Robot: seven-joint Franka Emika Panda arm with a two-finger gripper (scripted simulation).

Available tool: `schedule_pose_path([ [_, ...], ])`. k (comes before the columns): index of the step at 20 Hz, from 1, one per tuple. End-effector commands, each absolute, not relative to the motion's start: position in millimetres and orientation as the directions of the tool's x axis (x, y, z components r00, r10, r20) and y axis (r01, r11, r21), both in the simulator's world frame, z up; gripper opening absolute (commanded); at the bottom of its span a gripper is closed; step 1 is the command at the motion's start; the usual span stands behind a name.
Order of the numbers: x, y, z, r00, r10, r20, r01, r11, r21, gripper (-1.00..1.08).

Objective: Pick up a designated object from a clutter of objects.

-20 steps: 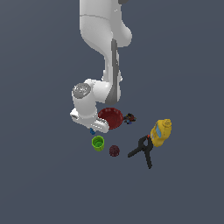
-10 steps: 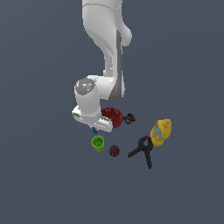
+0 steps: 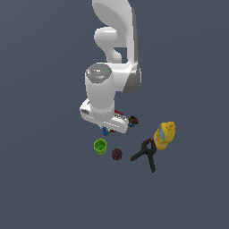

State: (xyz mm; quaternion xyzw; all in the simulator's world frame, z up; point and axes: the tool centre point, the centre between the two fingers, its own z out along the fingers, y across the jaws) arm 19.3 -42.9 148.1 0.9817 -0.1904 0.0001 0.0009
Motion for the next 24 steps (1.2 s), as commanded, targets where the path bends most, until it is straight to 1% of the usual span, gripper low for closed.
schedule_pose_path([
  [1, 29, -27, 172, 0.927, -0.374, 0.001, -0.374, -0.927, 0.002, -1.00],
  [13, 75, 44, 280, 0.927, -0.374, 0.001, -0.374, -0.927, 0.002, -1.00],
  [24, 107, 91, 351, 0.927, -0.374, 0.000, -0.374, -0.927, 0.001, -1.00],
])
